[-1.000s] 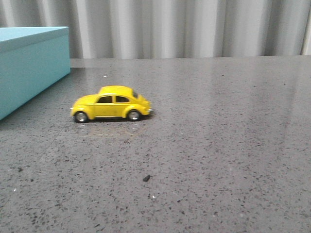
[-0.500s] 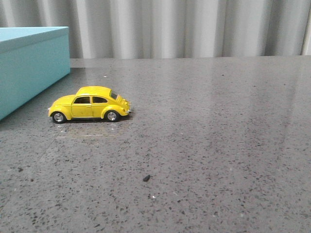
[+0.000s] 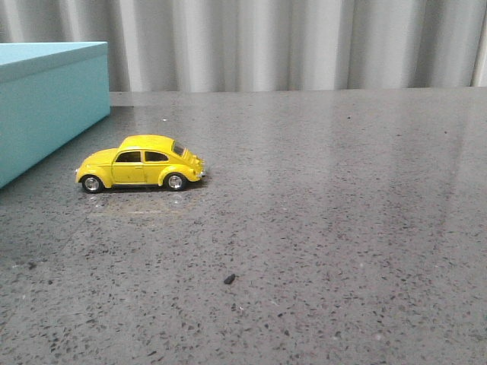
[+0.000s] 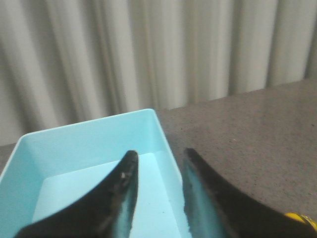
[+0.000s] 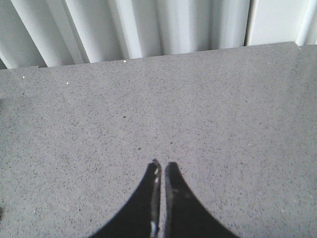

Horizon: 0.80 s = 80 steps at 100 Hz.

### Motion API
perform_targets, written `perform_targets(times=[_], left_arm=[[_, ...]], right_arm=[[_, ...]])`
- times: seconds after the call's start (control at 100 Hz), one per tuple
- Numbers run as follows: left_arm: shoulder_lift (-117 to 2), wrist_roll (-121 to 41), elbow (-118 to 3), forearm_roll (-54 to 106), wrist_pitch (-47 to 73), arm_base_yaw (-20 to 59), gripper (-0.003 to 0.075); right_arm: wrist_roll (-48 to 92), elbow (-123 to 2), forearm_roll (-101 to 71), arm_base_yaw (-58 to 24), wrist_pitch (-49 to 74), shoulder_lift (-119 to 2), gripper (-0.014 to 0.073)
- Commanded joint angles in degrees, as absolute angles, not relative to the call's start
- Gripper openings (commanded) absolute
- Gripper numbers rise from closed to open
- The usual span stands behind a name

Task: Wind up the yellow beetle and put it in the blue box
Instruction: 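Move the left gripper down over the yellow car beside the box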

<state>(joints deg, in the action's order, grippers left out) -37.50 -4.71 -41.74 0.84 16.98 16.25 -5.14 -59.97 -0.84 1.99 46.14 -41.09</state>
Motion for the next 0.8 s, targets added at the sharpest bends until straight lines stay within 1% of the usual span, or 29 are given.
perform_targets(times=[0.0, 0.03, 0.08, 0.33, 0.4, 0.47, 0.55, 0.59, 0.79], left_arm=[[-40.75, -7.71, -45.93, 0.71, 14.99, 19.98, 0.033], [-41.73, -8.14, -46.76, 0.71, 16.28, 20.87, 0.0352], [-43.54, -8.68, -48.37, 0.71, 18.63, 22.32, 0.0367], [-53.32, -16.46, -57.21, 0.71, 31.99, 27.97, 0.0369], [-55.75, -20.23, -59.64, 0.71, 34.63, 29.48, 0.0382], [-57.81, -23.7, -61.45, 0.71, 35.97, 30.88, 0.0426], [-59.78, -28.58, -63.0, 0.71, 37.51, 32.38, 0.0493], [-60.83, -31.6, -63.43, 0.71, 38.42, 33.01, 0.0511], [-65.97, -38.12, -64.25, 0.59, 40.15, 34.22, 0.0514]], right_arm=[[-4.33, -58.4, -0.69, 2.22, 41.36, -37.91, -0.0061], [-4.33, -57.64, -0.69, 2.22, 41.36, -37.0, -0.0061], [-4.33, -56.63, -0.69, 2.22, 41.44, -35.55, -0.0061], [-4.33, -53.4, -0.69, 2.22, 42.25, -30.84, -0.0061], [-4.33, -53.35, -0.69, 2.22, 43.74, -30.35, -0.0061], [-4.33, -53.35, -0.69, 2.22, 44.55, -30.12, -0.0061], [-4.33, -53.35, -0.69, 2.22, 44.81, -30.12, -0.0061], [-4.33, -53.35, -0.69, 2.22, 44.81, -30.12, -0.0061], [-4.33, -53.35, -0.69, 2.22, 46.08, -30.12, -0.0061]])
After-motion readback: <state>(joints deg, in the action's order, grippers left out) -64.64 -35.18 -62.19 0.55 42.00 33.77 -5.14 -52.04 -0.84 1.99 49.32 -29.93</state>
